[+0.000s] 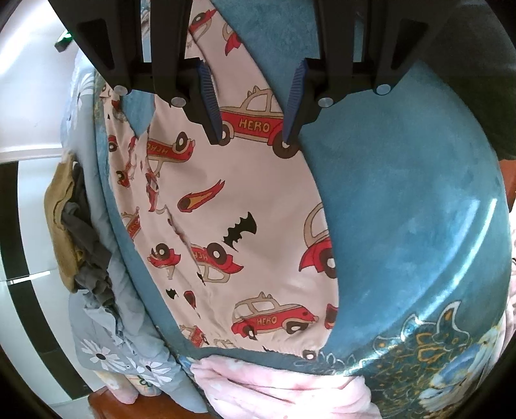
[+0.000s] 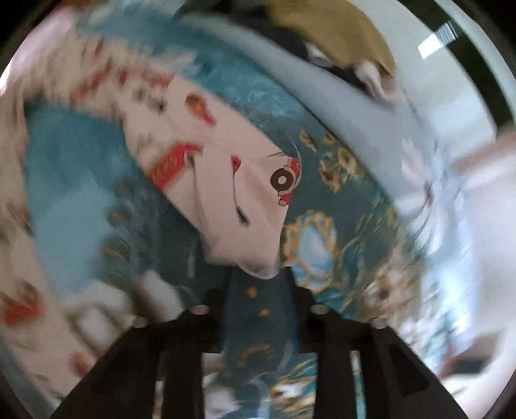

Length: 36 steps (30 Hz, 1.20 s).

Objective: Fold clothes

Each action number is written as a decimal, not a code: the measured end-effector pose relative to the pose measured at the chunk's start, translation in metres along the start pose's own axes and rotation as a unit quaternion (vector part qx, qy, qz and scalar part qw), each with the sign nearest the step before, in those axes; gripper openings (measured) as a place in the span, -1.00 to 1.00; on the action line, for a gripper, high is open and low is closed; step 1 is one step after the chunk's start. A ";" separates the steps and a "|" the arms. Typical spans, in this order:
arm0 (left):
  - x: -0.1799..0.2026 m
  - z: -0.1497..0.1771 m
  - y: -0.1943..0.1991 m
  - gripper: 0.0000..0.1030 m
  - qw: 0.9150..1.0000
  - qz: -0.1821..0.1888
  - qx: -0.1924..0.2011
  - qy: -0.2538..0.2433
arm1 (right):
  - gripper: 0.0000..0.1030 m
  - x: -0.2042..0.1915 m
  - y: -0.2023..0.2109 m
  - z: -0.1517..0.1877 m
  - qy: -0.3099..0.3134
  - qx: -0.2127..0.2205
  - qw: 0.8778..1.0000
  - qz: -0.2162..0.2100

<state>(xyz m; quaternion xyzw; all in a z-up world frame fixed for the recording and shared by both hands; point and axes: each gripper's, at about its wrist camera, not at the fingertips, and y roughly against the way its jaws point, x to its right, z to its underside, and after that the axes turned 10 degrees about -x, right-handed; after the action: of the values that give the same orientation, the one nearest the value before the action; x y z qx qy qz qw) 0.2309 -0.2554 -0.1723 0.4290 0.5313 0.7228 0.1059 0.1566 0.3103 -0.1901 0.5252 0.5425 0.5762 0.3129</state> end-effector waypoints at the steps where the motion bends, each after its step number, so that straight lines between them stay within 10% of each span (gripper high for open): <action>1: 0.000 -0.001 -0.002 -0.18 1.000 0.001 -0.002 0.000 | -0.24 0.012 0.002 -0.002 -0.039 0.008 0.999 -0.024; 5: 0.002 0.001 -0.006 -0.18 1.000 -0.003 -0.006 -0.006 | -0.24 0.032 -0.010 -0.022 -0.123 0.018 0.991 -0.048; 21: 0.000 0.002 -0.011 -0.18 1.000 -0.011 -0.011 -0.004 | -0.24 -0.026 -0.051 -0.034 -0.042 -0.048 0.996 -0.060; 27: -0.001 0.001 -0.009 -0.18 1.000 -0.010 -0.009 -0.003 | -0.86 -0.025 -0.047 -0.033 -0.054 -0.057 0.994 -0.077; 32: -0.005 0.000 -0.008 -0.18 1.000 -0.004 -0.009 0.003 | -0.87 0.034 -0.023 -0.019 -0.179 0.000 0.972 -0.154; 36: -0.009 -0.002 -0.006 -0.18 1.000 0.002 -0.003 0.009 | -0.87 0.103 -0.017 0.001 -0.306 0.034 0.932 -0.193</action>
<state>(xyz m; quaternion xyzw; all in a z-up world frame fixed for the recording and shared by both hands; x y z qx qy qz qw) 0.2330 -0.2597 -0.1816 0.4231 0.5296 0.7282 0.1009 0.1276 0.4102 -0.1785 0.5717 0.5308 0.2968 0.5508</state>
